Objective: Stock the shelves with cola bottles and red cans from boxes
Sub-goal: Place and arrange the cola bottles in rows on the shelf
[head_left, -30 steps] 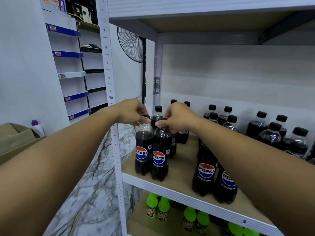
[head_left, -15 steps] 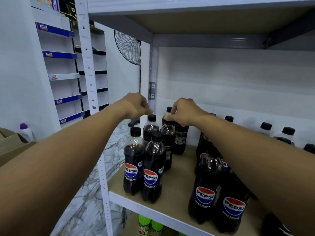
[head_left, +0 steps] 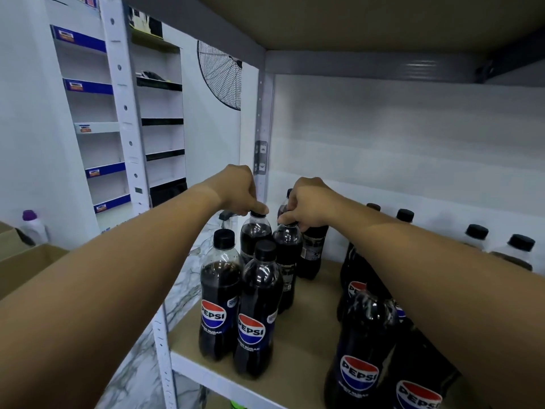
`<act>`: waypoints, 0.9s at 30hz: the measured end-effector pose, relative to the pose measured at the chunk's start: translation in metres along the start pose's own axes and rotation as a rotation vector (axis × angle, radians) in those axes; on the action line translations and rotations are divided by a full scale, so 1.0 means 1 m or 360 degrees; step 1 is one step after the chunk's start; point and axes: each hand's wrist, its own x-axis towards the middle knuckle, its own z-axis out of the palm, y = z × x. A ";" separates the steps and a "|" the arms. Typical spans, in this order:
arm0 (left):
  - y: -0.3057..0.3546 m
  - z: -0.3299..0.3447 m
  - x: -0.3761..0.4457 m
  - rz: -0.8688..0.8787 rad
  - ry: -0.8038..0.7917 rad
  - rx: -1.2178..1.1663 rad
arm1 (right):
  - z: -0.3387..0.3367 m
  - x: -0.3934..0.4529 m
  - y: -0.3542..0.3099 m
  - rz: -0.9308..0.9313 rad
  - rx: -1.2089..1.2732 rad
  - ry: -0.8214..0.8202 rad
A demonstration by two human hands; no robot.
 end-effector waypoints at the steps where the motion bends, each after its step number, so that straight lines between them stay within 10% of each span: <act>1: -0.001 -0.001 0.000 0.0022 -0.0036 -0.0012 | 0.000 0.000 0.001 -0.0016 0.0016 -0.0013; 27: -0.001 -0.008 0.008 -0.0061 -0.0213 -0.0136 | -0.005 -0.001 -0.005 0.0104 0.0118 -0.0031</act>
